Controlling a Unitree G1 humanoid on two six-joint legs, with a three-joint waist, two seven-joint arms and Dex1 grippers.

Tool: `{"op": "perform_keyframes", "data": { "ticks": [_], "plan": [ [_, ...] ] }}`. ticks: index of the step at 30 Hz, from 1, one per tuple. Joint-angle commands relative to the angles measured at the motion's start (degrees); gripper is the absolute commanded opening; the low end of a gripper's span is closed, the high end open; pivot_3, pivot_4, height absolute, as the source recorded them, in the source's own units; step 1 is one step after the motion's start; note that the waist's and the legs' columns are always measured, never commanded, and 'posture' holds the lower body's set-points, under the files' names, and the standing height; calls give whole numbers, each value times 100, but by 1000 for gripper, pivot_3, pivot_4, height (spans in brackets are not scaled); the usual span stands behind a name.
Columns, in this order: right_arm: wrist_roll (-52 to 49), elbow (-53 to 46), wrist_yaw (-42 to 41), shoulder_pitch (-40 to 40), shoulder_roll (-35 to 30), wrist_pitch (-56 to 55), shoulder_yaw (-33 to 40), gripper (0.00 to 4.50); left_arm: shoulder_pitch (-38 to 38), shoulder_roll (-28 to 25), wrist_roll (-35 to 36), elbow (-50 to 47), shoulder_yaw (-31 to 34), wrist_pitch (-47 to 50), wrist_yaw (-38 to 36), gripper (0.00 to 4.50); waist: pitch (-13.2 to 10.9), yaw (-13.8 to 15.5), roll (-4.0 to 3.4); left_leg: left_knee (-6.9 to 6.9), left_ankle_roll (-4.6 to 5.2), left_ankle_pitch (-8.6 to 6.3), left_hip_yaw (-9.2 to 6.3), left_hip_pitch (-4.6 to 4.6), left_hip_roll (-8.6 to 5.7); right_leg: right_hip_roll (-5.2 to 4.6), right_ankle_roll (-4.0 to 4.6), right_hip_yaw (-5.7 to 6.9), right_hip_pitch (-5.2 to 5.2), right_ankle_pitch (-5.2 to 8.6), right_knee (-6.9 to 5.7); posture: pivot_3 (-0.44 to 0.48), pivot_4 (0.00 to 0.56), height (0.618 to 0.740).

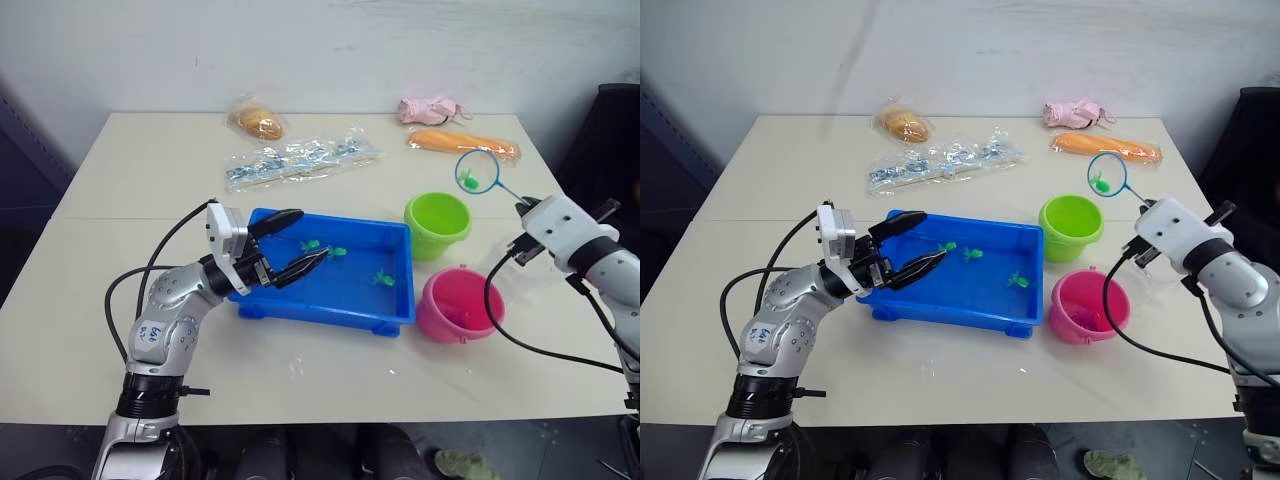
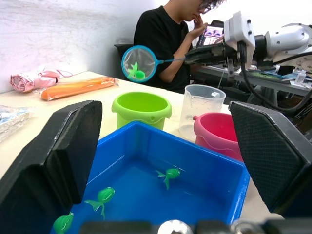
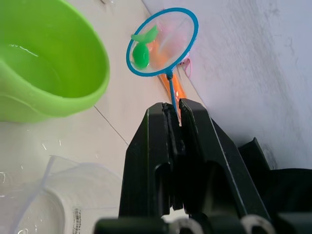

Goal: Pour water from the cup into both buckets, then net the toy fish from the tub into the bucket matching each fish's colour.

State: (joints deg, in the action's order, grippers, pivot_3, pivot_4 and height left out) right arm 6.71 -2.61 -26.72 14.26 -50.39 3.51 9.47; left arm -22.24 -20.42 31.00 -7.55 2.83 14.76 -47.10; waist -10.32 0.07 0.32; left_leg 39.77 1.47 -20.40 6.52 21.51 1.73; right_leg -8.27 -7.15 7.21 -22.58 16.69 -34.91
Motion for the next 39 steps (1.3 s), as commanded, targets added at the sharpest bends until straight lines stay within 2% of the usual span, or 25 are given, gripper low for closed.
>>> {"op": "perform_keyframes", "data": {
  "ticks": [1, 7, 15, 19, 21, 24, 26, 29, 33, 36, 39],
  "plan": [
    [8, -107, 88, -75, 52, -154, 193, 0, -54, 1, -16, -72, 26, -108, -7, 4470, 0, -2, 0, 0, 0, 0, 0, 0, 0, 0, 0, 0, 0, 0, -1, 0, 150, 740],
    [185, -113, 98, -336, 25, -371, 151, 0, -2, 2, -20, -51, 30, -156, -12, 4470, 0, 2, 0, 0, 1, 0, -1, 0, 1, 0, 0, 0, 1, 0, -1, 0, 150, 740],
    [509, -99, 350, -545, 11, -1560, 253, 0, 7, 16, -3, -19, 29, -195, -22, 4470, 0, -4, 0, 0, 0, 0, -1, -2, 1, 0, 0, -1, 1, 0, -2, 0, 150, 740],
    [918, 58, 436, -581, -251, -1917, 189, 0, 51, 9, 30, -41, 29, -199, -63, 4470, 0, 4, 0, 1, 0, 1, 0, -2, 0, -1, 0, -1, 1, 0, -2, 0, 150, 740],
    [634, -18, 362, -539, -189, -1803, 347, 0, 59, -9, 41, -51, 39, -187, -81, 4470, 0, 1, 0, 1, 0, 1, -1, -2, 1, -1, 0, -1, 2, 0, -1, 0, 150, 740],
    [-649, -493, -326, -369, -80, -1202, 565, 0, 87, -121, 68, -61, 91, -135, -173, 4470, 0, 1, 0, 0, -1, 1, -2, -3, 2, 0, 0, 0, 2, 0, -2, 0, 150, 740],
    [-1519, -1005, -1053, -207, -292, -708, 572, 0, 141, -303, 109, -43, 154, -58, -323, 4470, -3, -14, -6, 1, 0, 2, -3, -3, 2, 1, 0, -1, 3, 0, -3, 0, 150, 740],
    [-2211, -1591, -1921, -148, -663, -30, 364, 0, 200, -668, 51, 164, 183, -153, -770, 4470, -6, -24, -11, 0, 0, 1, -3, -8, 7, 3, 2, 0, 2, 1, -6, 0, 150, 740],
    [-2413, -2071, -2332, 82, -841, 628, -112, 0, 189, -956, -86, 464, 221, -316, -1018, 4470, -7, -2, -10, -2, 1, 1, -9, -11, 4, -2, 5, 5, 7, 2, -4, 0, 150, 740],
    [-2250, -2224, -2624, 191, -868, 715, -512, 0, 235, -1160, -272, 625, 177, -536, -1226, 4470, -7, 17, -9, 1, 6, -2, -11, -9, -2, -12, 5, 7, 7, 2, -4, 0, 150, 740],
    [-1499, -2070, -2703, 586, -912, 494, -1065, 0, 262, -1181, -235, 610, 180, -532, -1291, 4470, -7, 0, -10, 2, 11, -5, -6, -5, -7, -19, 4, 9, 4, 2, -3, 0, 150, 740]
  ]
}}
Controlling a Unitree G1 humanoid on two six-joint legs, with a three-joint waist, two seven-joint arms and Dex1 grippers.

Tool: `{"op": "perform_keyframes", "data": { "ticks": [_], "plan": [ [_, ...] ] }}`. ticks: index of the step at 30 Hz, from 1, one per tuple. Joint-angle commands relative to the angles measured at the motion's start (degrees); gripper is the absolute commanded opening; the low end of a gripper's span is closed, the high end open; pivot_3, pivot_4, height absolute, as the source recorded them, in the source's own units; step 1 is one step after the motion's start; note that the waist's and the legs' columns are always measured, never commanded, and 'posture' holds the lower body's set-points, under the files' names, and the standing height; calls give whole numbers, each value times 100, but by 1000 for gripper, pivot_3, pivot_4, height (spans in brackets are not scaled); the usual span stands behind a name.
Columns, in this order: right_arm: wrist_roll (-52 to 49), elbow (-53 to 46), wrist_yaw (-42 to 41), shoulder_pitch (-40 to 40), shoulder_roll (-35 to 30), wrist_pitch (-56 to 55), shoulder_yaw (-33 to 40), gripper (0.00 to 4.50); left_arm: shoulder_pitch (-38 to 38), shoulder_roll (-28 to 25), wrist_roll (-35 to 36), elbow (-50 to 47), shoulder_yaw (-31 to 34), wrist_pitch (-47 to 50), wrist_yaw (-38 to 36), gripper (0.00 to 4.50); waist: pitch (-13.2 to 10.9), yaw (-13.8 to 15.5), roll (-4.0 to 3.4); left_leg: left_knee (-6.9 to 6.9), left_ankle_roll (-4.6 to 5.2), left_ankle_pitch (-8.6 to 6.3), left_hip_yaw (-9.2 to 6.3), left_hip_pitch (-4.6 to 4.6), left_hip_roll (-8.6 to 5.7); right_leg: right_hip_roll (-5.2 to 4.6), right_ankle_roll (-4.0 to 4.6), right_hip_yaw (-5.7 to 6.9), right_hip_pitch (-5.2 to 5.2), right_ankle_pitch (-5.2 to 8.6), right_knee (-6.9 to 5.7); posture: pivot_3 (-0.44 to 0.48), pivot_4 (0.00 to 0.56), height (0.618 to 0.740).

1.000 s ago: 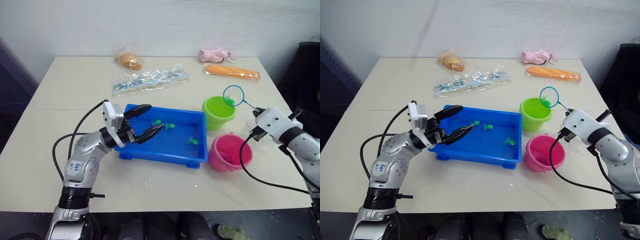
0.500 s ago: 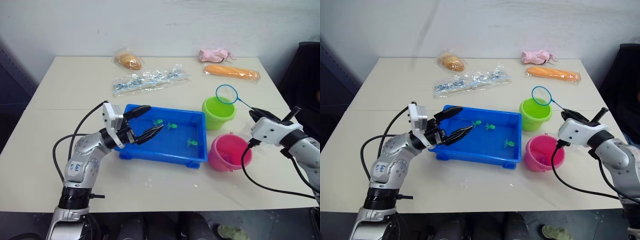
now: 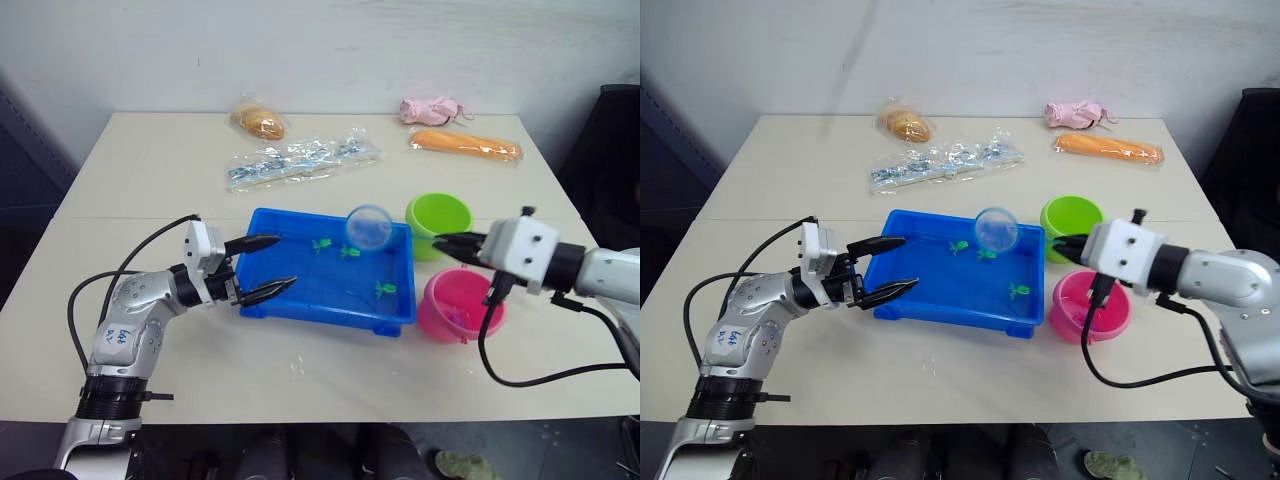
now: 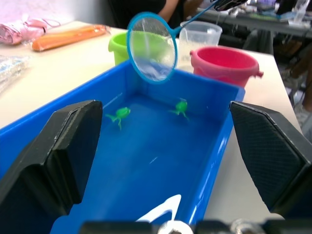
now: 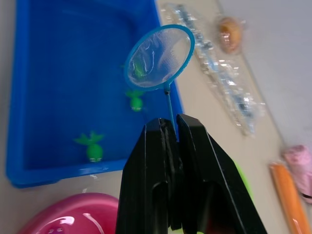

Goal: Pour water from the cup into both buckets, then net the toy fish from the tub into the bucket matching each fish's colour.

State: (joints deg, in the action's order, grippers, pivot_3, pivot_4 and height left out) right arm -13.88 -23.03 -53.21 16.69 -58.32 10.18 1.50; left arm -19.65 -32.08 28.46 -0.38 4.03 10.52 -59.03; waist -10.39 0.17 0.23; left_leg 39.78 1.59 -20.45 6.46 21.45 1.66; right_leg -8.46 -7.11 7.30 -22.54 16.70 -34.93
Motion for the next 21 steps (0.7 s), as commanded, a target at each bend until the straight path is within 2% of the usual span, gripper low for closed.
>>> {"op": "perform_keyframes", "data": {
  "ticks": [1, 5, 11, 21],
  "plan": [
    [780, 26, -64, 474, -135, -233, -398, 0, 11, -11, 37, -131, 59, -96, -105, 4470, 0, -20, 0, 1, 0, 0, 1, 0, 0, -1, 0, 0, 0, 0, 0, 0, 150, 740],
    [1380, 346, -111, 745, -201, -608, -601, 0, 52, 14, 88, -235, 65, -37, -85, 4470, 0, -12, 0, 1, -2, 1, -1, 0, 2, 1, 0, 6, -1, 0, -2, 0, 150, 740],
    [1659, 768, -537, 918, -375, -1046, -729, 0, 154, -16, 146, -325, 90, 53, -106, 4470, 0, -26, 0, 2, -2, 1, 3, 2, 2, 1, -1, 6, -1, 0, -1, 0, 150, 740],
    [2238, 908, -989, 1137, -398, -783, -1072, 0, -51, 80, -16, 68, 182, -194, 47, 4470, 0, -21, 0, 6, -4, 2, 2, 2, 2, 2, -1, 5, -1, 0, -5, 0, 150, 740]
  ]
}}
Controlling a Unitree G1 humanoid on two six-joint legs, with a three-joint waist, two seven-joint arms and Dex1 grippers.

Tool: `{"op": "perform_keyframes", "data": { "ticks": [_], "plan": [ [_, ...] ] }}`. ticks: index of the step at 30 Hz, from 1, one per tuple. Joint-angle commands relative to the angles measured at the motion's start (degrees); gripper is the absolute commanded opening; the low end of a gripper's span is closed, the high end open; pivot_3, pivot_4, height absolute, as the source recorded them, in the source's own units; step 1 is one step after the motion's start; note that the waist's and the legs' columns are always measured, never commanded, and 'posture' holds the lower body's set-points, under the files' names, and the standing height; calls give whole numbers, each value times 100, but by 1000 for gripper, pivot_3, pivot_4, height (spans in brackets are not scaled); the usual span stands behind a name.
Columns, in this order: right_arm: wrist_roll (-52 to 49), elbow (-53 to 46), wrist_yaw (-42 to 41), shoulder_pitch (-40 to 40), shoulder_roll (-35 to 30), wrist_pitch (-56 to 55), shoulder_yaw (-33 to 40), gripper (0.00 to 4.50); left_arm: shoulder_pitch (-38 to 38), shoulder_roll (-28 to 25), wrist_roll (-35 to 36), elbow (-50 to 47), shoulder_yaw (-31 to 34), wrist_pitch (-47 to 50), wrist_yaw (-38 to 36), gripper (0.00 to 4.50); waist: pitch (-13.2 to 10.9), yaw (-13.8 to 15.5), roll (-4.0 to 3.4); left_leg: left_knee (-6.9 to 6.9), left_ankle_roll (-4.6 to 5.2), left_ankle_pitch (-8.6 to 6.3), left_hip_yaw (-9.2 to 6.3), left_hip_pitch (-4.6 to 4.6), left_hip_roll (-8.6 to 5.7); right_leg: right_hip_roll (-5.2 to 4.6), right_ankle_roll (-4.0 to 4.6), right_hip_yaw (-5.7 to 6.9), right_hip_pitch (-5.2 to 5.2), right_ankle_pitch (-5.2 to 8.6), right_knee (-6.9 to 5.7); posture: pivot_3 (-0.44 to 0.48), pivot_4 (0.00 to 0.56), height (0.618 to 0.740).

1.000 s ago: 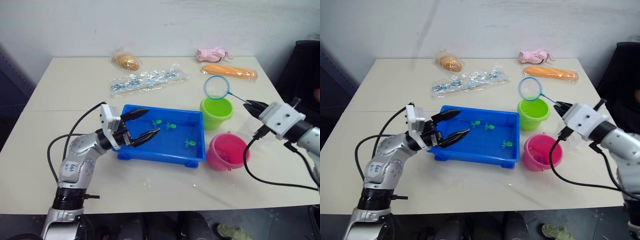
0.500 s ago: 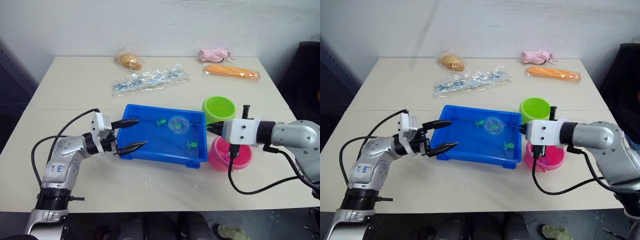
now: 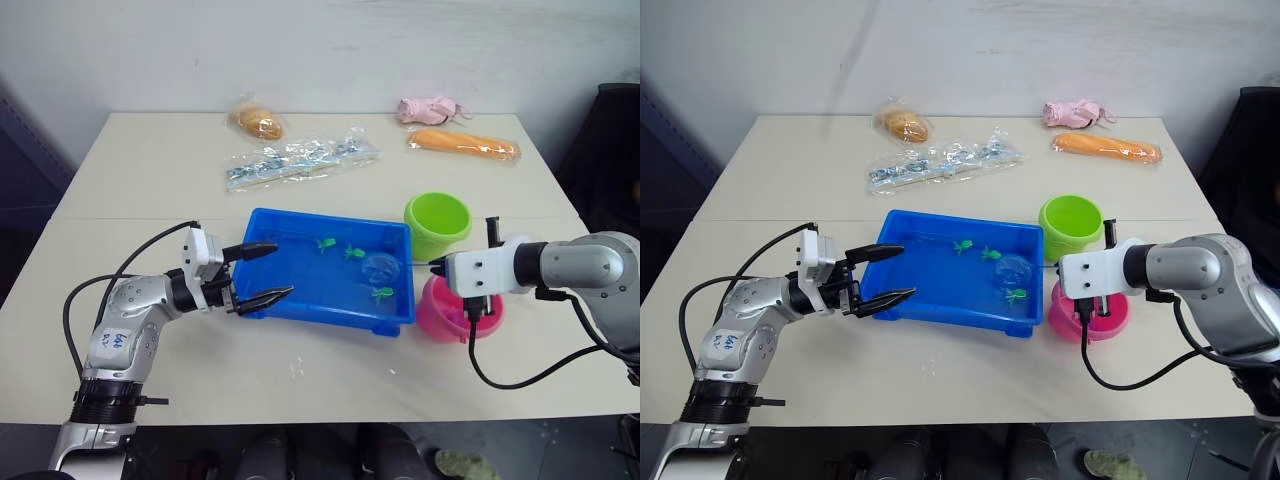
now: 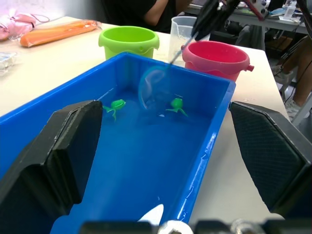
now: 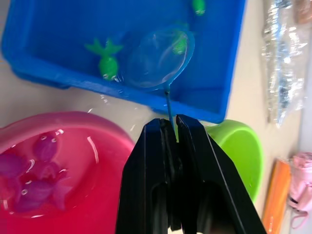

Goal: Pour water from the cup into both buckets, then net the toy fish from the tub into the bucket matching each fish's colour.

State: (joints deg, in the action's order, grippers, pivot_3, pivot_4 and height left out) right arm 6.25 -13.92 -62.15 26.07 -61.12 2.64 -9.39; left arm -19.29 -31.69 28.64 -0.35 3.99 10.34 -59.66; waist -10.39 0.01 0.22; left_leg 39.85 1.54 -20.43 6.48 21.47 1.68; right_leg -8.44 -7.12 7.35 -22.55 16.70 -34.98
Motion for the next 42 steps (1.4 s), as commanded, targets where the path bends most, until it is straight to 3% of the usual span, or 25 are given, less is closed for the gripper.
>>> {"op": "perform_keyframes", "data": {
  "ticks": [1, 4, 14, 22, 28, 42],
  "plan": [
    [230, -9, -155, 220, -118, 17, -9, 0, -79, 48, -42, 69, 192, -195, 139, 4470, 0, -11, 0, 2, 0, 0, 0, 0, 1, 0, 0, 0, 0, 0, -1, 0, 150, 740],
    [219, -131, -364, 280, -121, 209, -97, 0, 5, 63, -19, -28, 152, -186, 152, 4470, 0, 4, 0, 2, 0, 0, -2, 0, 2, 1, 0, 1, 0, 0, -1, 0, 150, 740],
    [-839, -1139, -1207, 85, -224, 2325, 34, 0, 10, -19, 5, -135, 117, -104, 71, 4470, 0, 21, 0, 9, 1, -1, -12, 5, 0, -2, 0, 7, 4, 0, -1, 0, 150, 740],
    [-1736, -1150, -948, 278, 8, 3916, 362, 0, 79, 3, 289, -338, 221, -183, -214, 4470, 0, 0, 0, 9, 1, -2, -15, 6, 0, -5, 0, 10, 3, 0, 0, 0, 150, 740],
    [-2861, -1187, -491, 262, 529, 5491, 1028, 0, 147, -153, 490, -510, 279, 9, -414, 4470, 0, -9, 0, 8, -1, -3, -19, 7, 4, -3, 1, 10, 2, 0, -2, 0, 150, 740],
    [-4020, -940, 420, 35, 760, 6479, 2246, 0, 48, -81, 523, -554, 377, 82, -381, 4470, 0, -1, 0, 7, 1, -4, -17, 9, 0, -4, 1, 11, 2, 0, -1, 0, 150, 740]
  ]
}}
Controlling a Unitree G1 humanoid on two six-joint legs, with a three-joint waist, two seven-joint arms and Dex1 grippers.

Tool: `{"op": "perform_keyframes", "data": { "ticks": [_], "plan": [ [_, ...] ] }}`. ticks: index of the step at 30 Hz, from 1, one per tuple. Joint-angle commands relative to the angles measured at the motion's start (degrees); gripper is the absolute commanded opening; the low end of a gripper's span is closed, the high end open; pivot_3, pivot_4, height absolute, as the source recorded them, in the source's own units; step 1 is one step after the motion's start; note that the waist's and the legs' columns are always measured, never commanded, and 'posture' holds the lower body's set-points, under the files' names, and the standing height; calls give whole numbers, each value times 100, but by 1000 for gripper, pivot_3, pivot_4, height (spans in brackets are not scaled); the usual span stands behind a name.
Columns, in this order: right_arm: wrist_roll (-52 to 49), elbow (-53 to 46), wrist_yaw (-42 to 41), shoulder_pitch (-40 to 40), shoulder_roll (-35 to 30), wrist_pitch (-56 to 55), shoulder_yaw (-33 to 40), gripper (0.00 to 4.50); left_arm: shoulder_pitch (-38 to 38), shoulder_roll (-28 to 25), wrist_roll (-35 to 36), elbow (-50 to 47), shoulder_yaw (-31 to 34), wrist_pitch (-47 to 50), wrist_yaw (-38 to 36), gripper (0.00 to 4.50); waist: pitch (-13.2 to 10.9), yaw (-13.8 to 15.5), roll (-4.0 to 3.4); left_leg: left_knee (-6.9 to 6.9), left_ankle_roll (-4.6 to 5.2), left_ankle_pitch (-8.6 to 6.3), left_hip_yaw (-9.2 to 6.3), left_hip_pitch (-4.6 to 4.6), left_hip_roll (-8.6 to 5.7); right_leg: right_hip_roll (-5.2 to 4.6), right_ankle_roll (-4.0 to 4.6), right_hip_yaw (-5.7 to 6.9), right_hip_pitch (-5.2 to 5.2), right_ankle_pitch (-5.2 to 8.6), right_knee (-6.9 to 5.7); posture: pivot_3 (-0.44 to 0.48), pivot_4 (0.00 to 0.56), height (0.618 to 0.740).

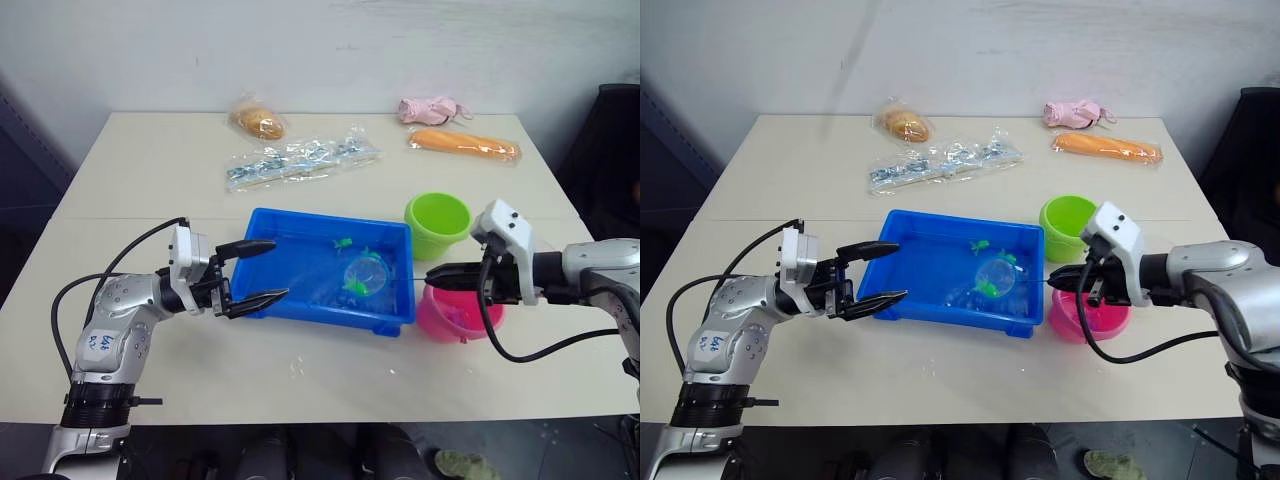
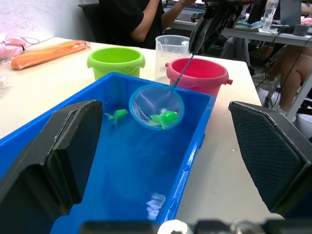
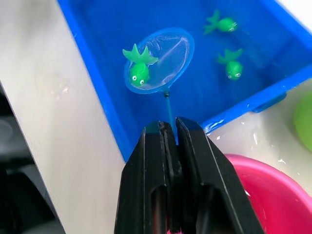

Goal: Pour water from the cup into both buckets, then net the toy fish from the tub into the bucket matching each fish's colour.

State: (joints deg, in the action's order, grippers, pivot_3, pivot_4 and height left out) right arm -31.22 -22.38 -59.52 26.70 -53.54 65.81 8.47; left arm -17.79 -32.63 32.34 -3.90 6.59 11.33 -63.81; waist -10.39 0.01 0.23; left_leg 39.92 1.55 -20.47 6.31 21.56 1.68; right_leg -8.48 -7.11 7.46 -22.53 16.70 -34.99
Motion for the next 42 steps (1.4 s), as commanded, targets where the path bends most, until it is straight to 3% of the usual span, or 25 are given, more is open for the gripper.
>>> {"op": "perform_keyframes", "data": {
  "ticks": [1, 11, 16, 32, 42],
  "plan": [
    [-364, -122, 225, -78, -1, 245, 615, 0, -121, 46, 174, -200, 124, -6, 64, 4470, 0, 1, 0, 0, 0, 0, 0, 0, 0, 0, 0, 0, 0, 0, 0, 0, 150, 740],
    [-1402, -477, 1280, -330, 565, 1108, 2261, 0, -382, 276, 276, -154, 122, 154, 338, 4470, 0, 2, 0, -1, 1, 0, 2, 0, 0, 1, 0, -3, 0, 0, -2, 0, 150, 740],
    [-1030, -78, 1762, -406, 341, 613, 2558, 0, -493, 396, 380, -161, 82, 409, 460, 4470, 0, 22, 0, -2, 2, 0, 2, 1, -3, 1, -1, -5, 0, 0, -1, 0, 150, 740],
    [529, 759, 2693, -494, 196, -1452, 1450, 0, -442, 730, 307, -373, -170, 659, 614, 4470, 0, 5, 0, -3, 1, 0, 16, 0, 0, 8, -2, -12, -4, -1, 0, 0, 150, 740],
    [2287, 1604, 2464, -976, -199, -4602, 536, 0, -449, 790, 266, -395, -234, 666, 813, 4470, 0, -2, 0, -5, 1, 0, 27, -2, -1, 10, -4, -15, -5, -1, 3, 0, 150, 740]
  ]
}}
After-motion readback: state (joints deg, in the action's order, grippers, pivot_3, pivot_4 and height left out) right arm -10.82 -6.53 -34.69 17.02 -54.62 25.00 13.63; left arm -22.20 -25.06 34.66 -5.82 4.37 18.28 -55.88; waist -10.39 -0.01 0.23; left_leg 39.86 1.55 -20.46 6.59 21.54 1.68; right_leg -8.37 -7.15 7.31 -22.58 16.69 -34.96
